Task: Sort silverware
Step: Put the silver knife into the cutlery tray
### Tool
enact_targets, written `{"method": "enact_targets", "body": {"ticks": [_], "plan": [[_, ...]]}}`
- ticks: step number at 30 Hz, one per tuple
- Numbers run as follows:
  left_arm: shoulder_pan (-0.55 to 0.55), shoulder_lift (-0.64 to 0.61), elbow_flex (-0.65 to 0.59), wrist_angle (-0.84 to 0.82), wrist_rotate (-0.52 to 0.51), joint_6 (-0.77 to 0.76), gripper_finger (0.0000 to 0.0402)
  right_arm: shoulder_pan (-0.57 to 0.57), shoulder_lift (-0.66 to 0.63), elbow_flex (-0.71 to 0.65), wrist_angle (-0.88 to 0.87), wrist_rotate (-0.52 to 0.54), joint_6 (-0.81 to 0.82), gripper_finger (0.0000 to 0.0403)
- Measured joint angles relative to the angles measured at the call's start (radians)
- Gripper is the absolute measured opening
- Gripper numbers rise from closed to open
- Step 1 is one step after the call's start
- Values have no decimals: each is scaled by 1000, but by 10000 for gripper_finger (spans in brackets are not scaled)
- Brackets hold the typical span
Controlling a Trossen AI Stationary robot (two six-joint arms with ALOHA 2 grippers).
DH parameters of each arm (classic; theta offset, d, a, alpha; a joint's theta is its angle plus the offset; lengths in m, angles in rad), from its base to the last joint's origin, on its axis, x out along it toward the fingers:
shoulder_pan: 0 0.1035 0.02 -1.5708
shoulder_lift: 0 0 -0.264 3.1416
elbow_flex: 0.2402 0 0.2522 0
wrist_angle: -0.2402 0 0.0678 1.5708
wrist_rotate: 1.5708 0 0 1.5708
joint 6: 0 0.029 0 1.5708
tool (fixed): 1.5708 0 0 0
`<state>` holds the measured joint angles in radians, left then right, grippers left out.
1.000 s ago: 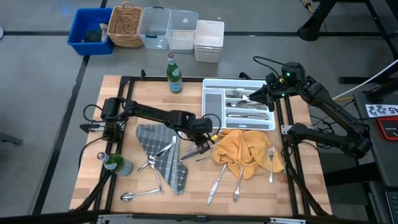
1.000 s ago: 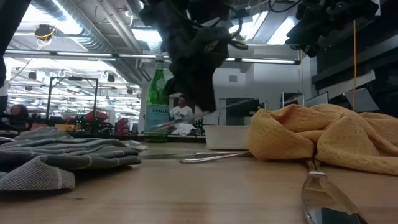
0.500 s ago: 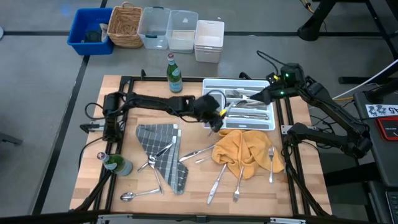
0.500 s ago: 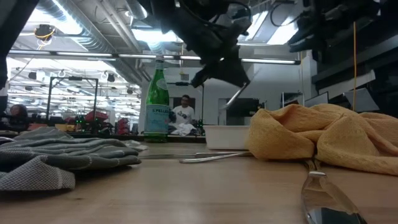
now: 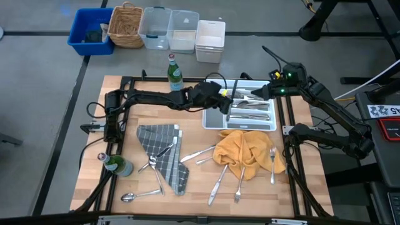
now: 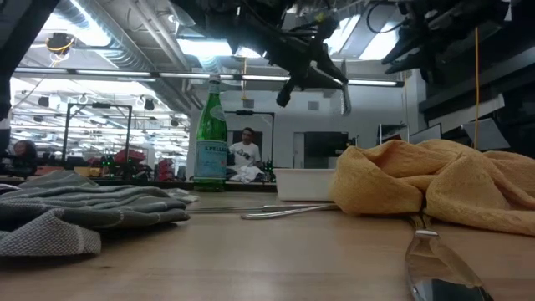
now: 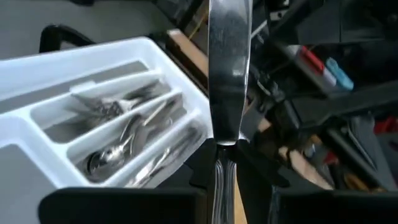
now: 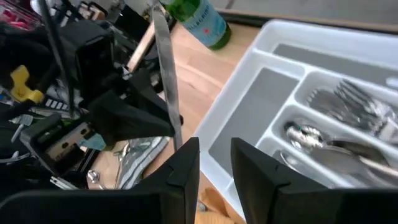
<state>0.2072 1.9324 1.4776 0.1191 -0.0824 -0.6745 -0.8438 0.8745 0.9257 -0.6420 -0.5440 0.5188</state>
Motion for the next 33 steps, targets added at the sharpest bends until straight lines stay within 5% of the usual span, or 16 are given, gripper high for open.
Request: {"method": "enact_targets", "body": {"ticks": [10,21,33], "plan": [[-19,95,0,251,-85,65,45,31,0,0,49,14,-29,96],[-15,116,0,287,-91,69,45,215,32,0,76,257,-27,96],[-18,116,0,282,-87,54,45,343,141,0,229,316,-25,96]]}}
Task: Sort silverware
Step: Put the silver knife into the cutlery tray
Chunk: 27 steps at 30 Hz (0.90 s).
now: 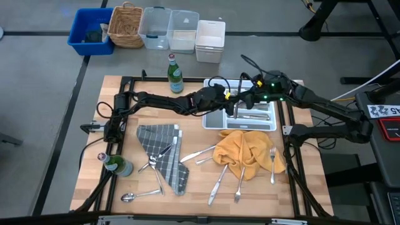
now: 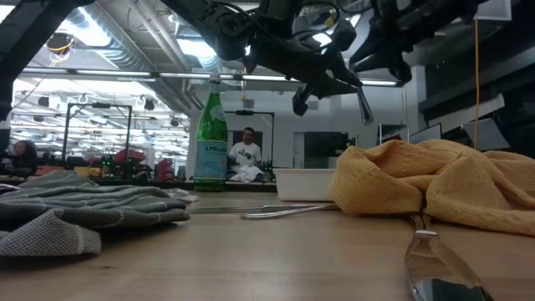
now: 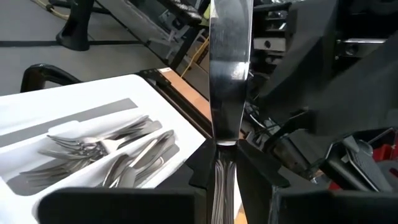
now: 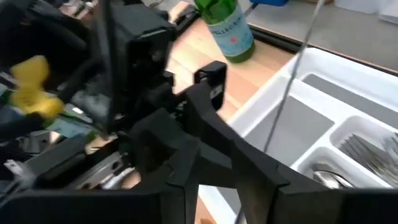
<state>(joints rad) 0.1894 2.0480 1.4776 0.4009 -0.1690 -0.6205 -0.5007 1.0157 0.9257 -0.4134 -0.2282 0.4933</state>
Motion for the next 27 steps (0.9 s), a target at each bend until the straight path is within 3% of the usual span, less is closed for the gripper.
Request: {"method": "enact_targets", "body": {"ticks": [4,15,23,27], "plan": [[0,0,0,1,5,0,45,6,8,0,-14,2,5,96],[0,0,0,0,6,16,45,4,-36,0,-43,-129,56,96],[0,0,0,0,9,15,45,3,-74,0,-137,37,56,96],[0,0,0,0,9,15,45,3,-69,0,-126,63,55,96]]}}
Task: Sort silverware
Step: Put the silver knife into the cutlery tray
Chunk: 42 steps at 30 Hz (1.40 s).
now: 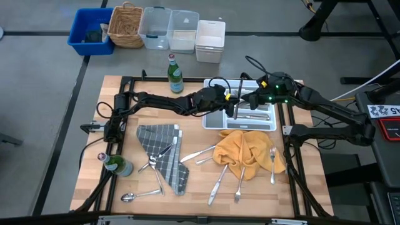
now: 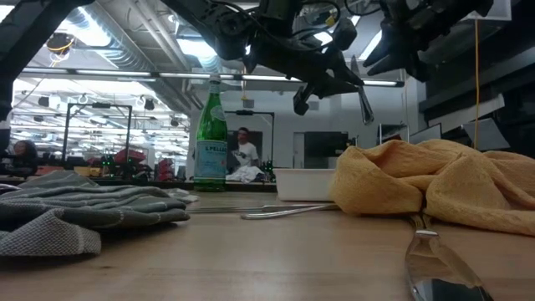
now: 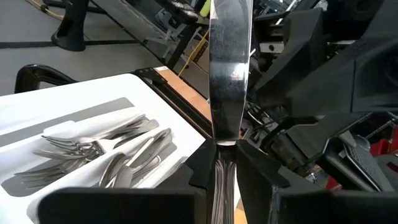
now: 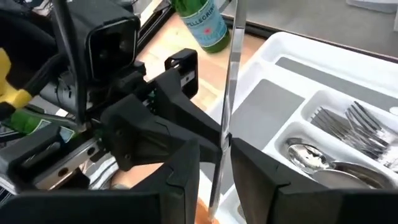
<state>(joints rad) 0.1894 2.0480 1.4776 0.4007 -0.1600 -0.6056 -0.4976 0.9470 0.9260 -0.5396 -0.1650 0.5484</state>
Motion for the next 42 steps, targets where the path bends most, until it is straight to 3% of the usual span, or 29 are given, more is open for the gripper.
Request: {"method": "enact_targets", "body": {"ticks": [7,36,42], "plan": [[0,0,0,0,0,0,45,0,15,0,7,61,-3,96],[0,0,0,-3,0,-2,45,1,160,0,99,41,-4,95],[0,0,0,-3,1,-2,45,1,162,1,100,40,-37,42]]}}
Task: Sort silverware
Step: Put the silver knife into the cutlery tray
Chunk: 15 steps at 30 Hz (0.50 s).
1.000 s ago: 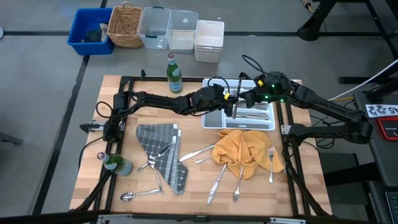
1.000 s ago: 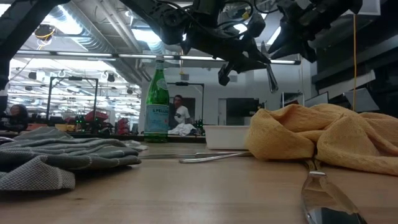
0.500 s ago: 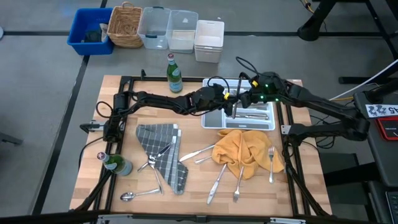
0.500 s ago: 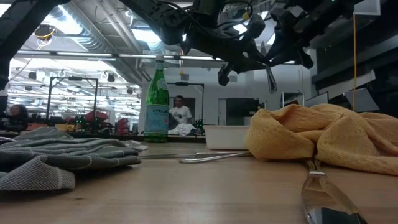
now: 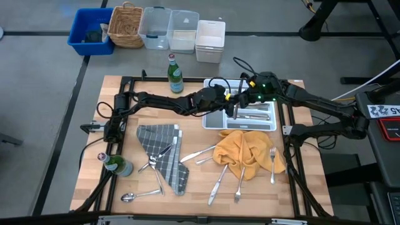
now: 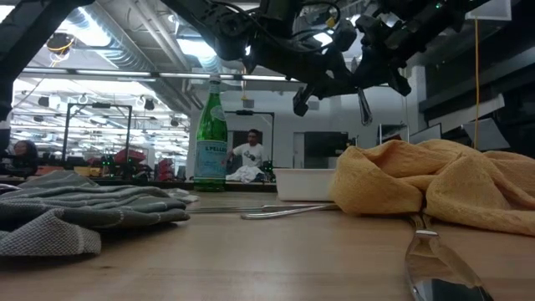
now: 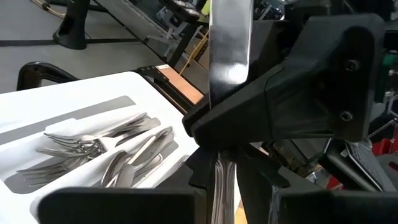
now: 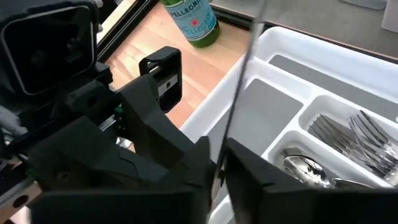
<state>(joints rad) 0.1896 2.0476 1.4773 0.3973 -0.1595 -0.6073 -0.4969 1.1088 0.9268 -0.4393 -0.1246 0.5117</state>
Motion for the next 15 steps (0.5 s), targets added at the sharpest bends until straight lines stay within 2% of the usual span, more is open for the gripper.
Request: {"method": "enact_targets", "body": {"ticks": [3,6,11,15], "plan": [[0,0,0,0,-1,5,45,0,0,0,-3,0,-18,9],[3,0,0,0,13,9,45,-1,0,0,-5,1,-27,16],[28,0,-1,-10,155,62,45,-1,-1,0,-14,1,-95,6],[56,-4,0,-46,282,7,45,0,0,0,-55,50,-171,9]]}}
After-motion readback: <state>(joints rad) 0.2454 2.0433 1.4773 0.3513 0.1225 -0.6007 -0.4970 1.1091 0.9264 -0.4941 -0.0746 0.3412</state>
